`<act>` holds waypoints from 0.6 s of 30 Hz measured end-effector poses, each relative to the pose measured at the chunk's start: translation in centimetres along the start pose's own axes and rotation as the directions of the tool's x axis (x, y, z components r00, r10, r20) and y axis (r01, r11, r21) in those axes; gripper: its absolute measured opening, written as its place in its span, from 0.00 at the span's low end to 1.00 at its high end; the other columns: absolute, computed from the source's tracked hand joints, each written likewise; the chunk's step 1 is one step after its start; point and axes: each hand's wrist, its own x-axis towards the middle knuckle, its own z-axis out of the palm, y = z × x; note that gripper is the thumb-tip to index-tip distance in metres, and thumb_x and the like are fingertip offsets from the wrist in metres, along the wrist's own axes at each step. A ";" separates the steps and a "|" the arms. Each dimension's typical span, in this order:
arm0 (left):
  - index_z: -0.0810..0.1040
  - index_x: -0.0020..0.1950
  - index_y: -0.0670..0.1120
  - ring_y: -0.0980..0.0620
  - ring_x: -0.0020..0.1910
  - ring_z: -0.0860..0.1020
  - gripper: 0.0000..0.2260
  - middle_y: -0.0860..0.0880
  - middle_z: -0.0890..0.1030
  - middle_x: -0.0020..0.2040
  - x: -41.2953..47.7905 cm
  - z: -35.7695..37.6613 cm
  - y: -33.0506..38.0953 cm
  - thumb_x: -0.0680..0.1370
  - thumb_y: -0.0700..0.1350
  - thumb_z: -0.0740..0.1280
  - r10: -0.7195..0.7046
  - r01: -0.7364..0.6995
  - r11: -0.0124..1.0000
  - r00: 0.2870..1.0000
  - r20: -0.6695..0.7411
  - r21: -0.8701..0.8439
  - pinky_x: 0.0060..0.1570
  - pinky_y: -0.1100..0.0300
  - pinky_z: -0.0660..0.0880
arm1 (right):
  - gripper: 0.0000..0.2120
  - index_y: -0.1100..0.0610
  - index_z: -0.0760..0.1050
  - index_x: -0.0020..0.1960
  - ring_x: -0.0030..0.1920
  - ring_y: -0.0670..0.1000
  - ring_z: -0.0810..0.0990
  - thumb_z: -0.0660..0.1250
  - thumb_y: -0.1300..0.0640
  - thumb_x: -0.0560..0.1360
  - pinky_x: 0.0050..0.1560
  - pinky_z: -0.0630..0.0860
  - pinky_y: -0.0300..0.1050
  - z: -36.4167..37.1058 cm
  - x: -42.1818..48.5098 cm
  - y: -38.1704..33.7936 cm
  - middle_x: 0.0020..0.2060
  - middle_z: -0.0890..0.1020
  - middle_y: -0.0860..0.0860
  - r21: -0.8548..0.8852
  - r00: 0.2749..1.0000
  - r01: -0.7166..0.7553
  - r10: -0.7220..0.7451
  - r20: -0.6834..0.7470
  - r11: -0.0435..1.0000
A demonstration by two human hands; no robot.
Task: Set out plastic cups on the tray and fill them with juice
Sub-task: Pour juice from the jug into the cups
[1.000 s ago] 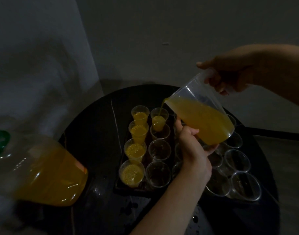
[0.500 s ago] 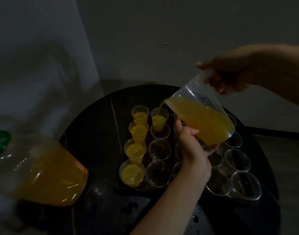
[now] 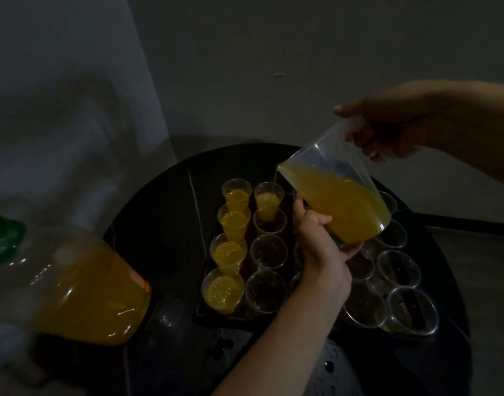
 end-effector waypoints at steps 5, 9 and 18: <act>0.68 0.71 0.65 0.44 0.58 0.75 0.28 0.48 0.73 0.62 -0.2 0.0 0.6 0.76 0.39 0.58 0.030 -0.030 0.999 0.999 -0.012 0.032 0.57 0.35 0.75 | 0.19 0.54 0.74 0.35 0.30 0.50 0.67 0.64 0.42 0.78 0.37 0.66 0.44 0.2 -0.5 0.9 0.23 0.70 0.50 0.015 0.998 0.000 0.001 -0.059 1.000; 0.66 0.73 0.65 0.46 0.56 0.74 0.29 0.49 0.73 0.61 -0.9 0.0 0.8 0.77 0.39 0.58 0.065 -0.065 0.996 0.998 -0.006 0.067 0.56 0.36 0.75 | 0.18 0.55 0.73 0.36 0.29 0.49 0.66 0.64 0.43 0.77 0.35 0.64 0.42 0.6 -1.9 1.5 0.21 0.68 0.49 0.078 0.997 0.013 -0.007 -0.079 0.997; 0.65 0.74 0.64 0.45 0.58 0.74 0.29 0.48 0.73 0.64 -3.9 -0.4 0.7 0.77 0.39 0.57 0.100 -0.098 0.989 0.995 -0.013 0.110 0.61 0.31 0.72 | 0.13 0.54 0.73 0.41 0.30 0.47 0.66 0.64 0.46 0.78 0.37 0.65 0.42 1.7 -5.7 3.2 0.28 0.69 0.50 0.200 0.990 0.103 -0.082 -0.111 0.974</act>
